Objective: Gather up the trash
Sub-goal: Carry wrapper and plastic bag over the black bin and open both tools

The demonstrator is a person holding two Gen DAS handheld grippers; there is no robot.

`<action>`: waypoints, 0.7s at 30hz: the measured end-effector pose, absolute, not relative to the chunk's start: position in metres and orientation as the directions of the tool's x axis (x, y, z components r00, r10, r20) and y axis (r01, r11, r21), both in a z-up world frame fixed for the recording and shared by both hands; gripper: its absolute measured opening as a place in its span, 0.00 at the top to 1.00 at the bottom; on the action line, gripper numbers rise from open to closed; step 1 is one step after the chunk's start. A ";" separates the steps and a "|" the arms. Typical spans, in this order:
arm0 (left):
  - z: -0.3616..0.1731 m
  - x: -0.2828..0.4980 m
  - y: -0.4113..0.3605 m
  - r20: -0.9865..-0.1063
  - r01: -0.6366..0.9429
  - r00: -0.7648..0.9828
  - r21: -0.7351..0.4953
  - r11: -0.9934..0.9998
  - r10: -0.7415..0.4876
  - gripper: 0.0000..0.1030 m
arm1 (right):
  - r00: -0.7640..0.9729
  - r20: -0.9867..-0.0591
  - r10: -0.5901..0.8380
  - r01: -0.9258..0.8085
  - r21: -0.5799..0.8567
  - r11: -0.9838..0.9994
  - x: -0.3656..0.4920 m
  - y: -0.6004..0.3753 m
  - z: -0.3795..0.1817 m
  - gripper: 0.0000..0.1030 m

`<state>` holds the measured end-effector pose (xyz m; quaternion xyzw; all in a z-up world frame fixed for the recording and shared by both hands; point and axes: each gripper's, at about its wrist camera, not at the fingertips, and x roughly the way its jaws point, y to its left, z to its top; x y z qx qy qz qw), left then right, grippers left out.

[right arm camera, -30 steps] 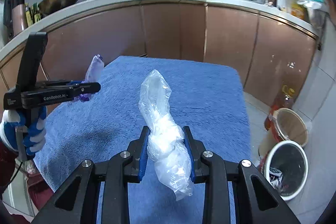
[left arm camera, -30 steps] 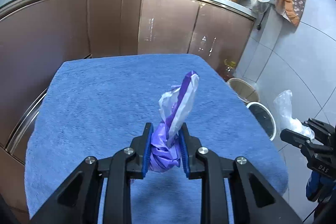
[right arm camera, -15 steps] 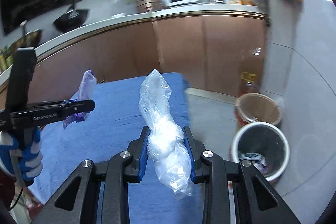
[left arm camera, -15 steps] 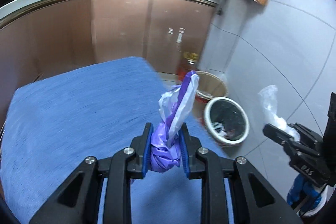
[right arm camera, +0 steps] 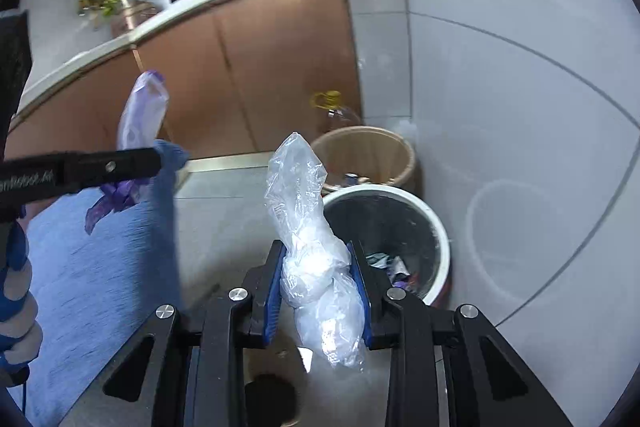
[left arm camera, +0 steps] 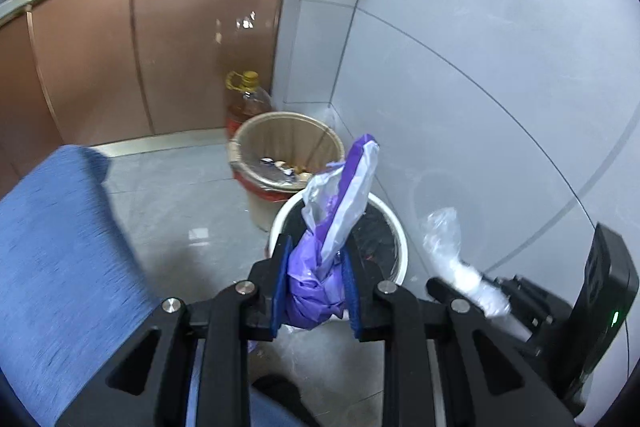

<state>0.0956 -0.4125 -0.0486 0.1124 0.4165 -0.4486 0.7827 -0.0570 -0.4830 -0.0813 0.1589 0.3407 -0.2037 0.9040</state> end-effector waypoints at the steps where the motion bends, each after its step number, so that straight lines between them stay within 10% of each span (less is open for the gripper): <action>1: -0.053 0.100 -0.423 -0.757 0.796 0.245 -0.200 0.572 -0.606 0.78 | 0.678 -0.687 -0.263 0.484 0.147 0.863 -0.053 -0.488 -0.085 0.72; 12: -0.101 0.135 -0.507 -0.789 0.791 0.185 -0.234 0.565 -0.585 0.74 | 0.597 -0.757 -0.265 0.545 0.141 0.826 0.001 -0.551 -0.143 0.70; 21: -0.115 0.143 -0.523 -0.782 0.783 0.173 -0.259 0.566 -0.599 0.54 | 0.539 -0.786 -0.304 0.594 0.099 0.798 0.003 -0.566 -0.166 0.49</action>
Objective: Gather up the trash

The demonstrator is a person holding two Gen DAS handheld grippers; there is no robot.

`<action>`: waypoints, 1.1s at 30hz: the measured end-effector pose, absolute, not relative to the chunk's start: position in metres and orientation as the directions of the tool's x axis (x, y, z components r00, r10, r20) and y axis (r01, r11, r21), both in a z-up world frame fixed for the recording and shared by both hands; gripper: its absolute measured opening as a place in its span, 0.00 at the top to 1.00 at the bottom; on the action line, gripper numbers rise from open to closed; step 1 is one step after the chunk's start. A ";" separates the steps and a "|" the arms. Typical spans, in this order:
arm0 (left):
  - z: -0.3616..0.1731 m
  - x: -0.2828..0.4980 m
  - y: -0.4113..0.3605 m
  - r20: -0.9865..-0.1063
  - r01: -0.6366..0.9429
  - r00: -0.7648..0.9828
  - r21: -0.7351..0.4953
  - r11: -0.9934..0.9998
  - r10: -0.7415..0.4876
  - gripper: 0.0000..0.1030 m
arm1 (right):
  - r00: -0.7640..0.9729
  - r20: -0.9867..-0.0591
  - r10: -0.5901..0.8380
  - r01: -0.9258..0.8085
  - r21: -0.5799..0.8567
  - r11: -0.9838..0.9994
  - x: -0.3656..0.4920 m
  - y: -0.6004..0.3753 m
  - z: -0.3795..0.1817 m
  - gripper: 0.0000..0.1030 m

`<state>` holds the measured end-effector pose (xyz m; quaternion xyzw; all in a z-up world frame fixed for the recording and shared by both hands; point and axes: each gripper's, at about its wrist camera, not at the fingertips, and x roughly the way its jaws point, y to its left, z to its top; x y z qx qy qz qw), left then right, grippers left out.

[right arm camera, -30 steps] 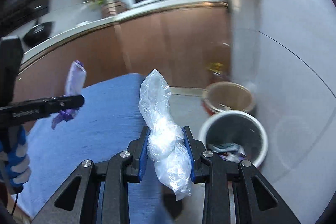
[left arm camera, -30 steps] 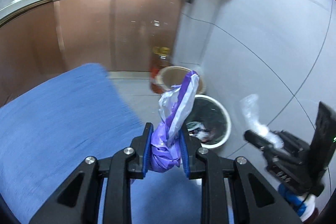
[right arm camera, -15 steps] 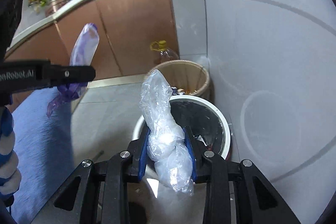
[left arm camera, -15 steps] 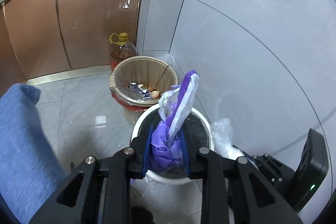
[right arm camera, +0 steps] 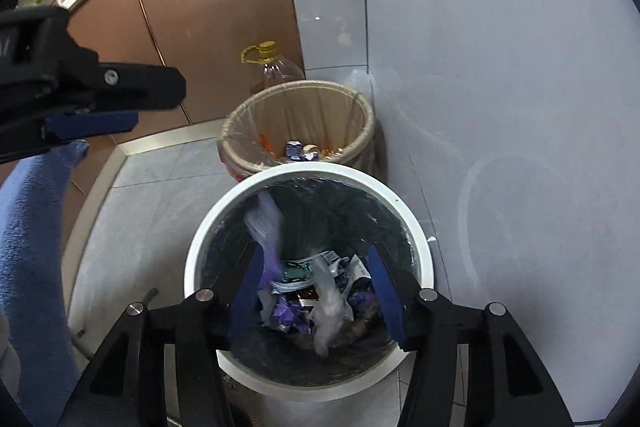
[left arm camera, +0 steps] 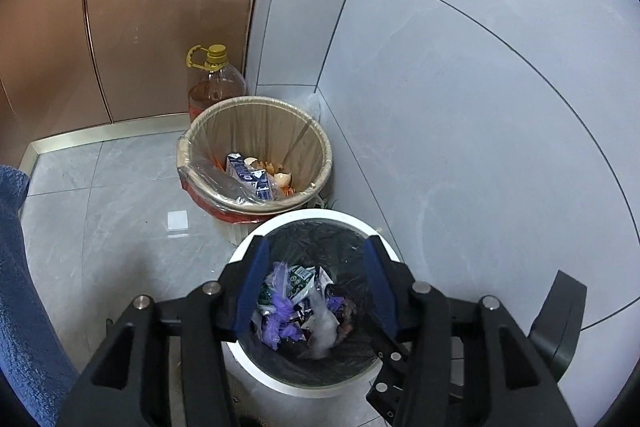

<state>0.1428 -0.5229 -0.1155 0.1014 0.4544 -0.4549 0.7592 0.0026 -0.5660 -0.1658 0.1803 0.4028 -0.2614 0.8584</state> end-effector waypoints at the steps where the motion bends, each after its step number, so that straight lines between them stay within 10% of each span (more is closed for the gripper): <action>1: -0.113 0.142 -0.521 -0.779 0.782 0.178 -0.259 0.567 -0.601 0.54 | 0.538 -0.786 -0.305 0.596 0.099 0.797 0.003 -0.566 -0.165 0.47; 26: 0.024 0.042 -0.309 -0.554 0.645 0.593 -0.109 0.757 -0.585 0.41 | 0.713 -0.581 -0.392 0.537 0.094 0.838 -0.075 -0.437 -0.020 0.00; 33: 0.049 0.009 -0.228 -0.490 0.541 0.721 -0.044 0.840 -0.490 0.41 | 0.764 -0.515 -0.389 0.492 0.074 0.867 -0.096 -0.391 0.013 0.00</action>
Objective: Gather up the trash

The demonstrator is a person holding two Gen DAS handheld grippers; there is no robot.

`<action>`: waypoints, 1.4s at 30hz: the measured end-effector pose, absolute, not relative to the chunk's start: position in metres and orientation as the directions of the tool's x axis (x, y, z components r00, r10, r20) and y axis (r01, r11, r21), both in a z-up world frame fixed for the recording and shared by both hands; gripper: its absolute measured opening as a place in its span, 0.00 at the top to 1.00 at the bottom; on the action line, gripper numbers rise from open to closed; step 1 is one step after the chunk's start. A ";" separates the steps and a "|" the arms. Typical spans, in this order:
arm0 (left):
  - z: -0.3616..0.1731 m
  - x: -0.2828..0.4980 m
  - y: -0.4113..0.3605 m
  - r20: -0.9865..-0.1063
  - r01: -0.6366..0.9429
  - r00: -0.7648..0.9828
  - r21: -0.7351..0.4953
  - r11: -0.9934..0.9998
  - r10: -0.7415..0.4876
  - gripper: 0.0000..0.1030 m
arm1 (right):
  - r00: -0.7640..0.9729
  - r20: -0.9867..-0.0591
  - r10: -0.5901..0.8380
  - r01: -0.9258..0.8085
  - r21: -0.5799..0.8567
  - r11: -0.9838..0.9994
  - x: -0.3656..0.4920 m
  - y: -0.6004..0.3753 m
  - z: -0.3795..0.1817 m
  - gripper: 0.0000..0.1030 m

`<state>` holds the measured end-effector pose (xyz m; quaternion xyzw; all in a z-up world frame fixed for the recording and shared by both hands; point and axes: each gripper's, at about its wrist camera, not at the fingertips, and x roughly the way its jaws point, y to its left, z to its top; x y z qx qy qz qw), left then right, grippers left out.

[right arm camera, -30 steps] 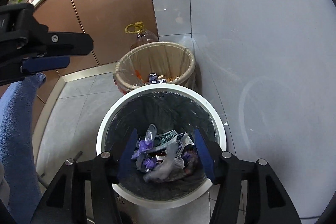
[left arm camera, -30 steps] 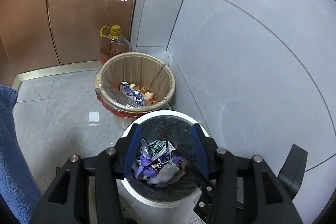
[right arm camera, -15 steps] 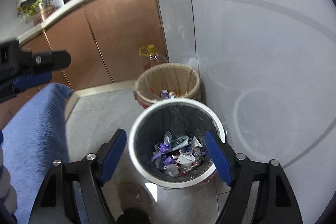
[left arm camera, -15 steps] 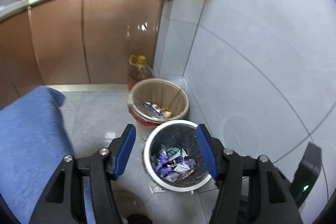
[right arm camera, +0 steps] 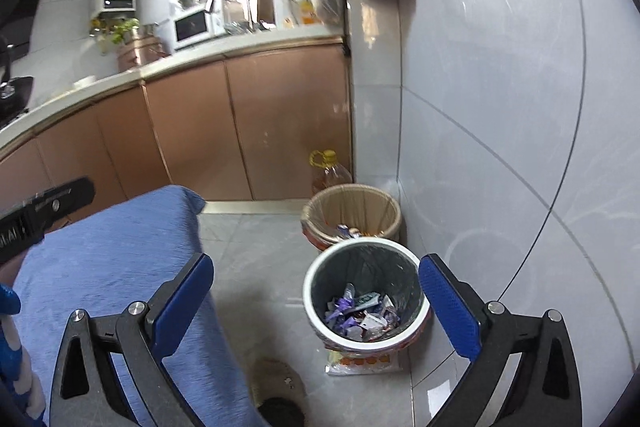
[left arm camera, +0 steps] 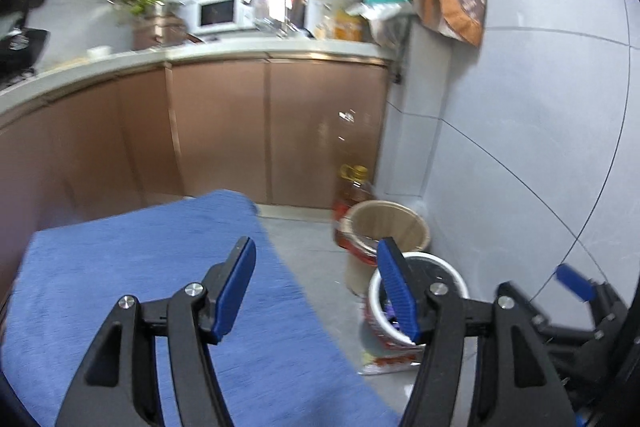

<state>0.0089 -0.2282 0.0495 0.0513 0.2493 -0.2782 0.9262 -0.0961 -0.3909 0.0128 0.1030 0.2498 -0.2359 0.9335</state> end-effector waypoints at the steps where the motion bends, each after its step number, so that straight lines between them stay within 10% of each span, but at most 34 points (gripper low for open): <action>1: 0.053 0.003 -0.217 -0.479 0.527 0.736 -0.037 0.849 -0.478 0.41 | 0.772 -0.505 -0.386 0.485 0.075 0.871 -0.099 -0.385 0.017 0.00; 42: 0.095 -0.084 -0.081 -0.256 0.259 0.931 -0.041 0.965 -0.261 0.23 | 0.894 -0.252 -0.371 0.375 -0.034 0.926 -0.170 -0.290 0.082 0.00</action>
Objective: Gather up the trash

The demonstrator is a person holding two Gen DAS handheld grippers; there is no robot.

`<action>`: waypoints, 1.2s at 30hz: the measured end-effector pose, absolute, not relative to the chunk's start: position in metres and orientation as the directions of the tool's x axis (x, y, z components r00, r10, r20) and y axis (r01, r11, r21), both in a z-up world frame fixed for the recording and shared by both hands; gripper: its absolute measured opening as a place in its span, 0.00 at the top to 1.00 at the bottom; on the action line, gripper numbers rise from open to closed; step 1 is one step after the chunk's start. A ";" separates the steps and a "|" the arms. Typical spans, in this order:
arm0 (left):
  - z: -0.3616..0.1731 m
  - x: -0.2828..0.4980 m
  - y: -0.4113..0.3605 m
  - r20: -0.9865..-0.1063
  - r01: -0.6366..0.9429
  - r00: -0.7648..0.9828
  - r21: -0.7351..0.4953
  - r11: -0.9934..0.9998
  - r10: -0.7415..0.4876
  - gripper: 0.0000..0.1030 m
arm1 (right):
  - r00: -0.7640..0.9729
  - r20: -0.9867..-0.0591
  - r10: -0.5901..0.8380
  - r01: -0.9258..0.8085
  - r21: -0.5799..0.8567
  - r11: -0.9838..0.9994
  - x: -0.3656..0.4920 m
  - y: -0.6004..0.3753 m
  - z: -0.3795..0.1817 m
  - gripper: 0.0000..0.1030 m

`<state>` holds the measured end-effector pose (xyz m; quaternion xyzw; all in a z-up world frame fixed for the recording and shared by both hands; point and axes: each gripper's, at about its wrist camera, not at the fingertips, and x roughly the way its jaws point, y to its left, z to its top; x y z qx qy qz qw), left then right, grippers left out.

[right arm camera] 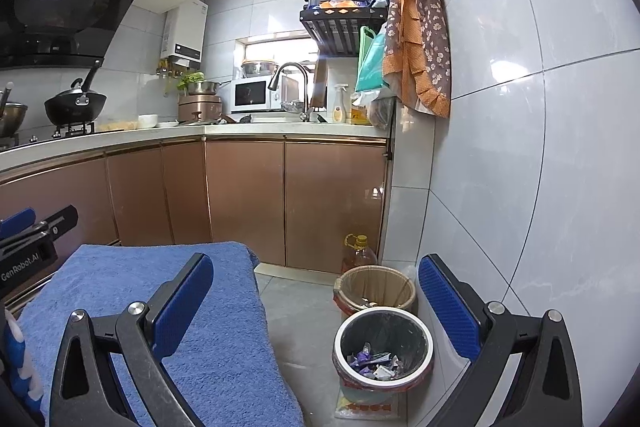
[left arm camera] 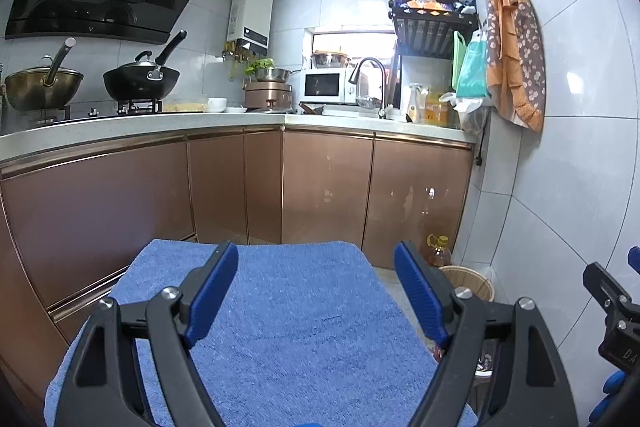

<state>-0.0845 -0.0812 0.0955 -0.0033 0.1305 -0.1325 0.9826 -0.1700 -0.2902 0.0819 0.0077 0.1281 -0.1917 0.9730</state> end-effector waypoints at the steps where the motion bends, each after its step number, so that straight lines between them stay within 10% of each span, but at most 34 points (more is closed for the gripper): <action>1: 0.096 -0.085 -0.081 -0.253 0.260 0.932 -0.041 0.965 -0.262 0.23 | 0.895 -0.251 -0.369 0.373 -0.034 0.927 -0.170 -0.290 0.082 0.00; 36: 0.101 -0.103 -0.074 -0.222 0.264 0.938 -0.040 0.964 -0.266 0.23 | 0.912 -0.248 -0.325 0.324 -0.048 0.945 -0.172 -0.280 0.082 0.00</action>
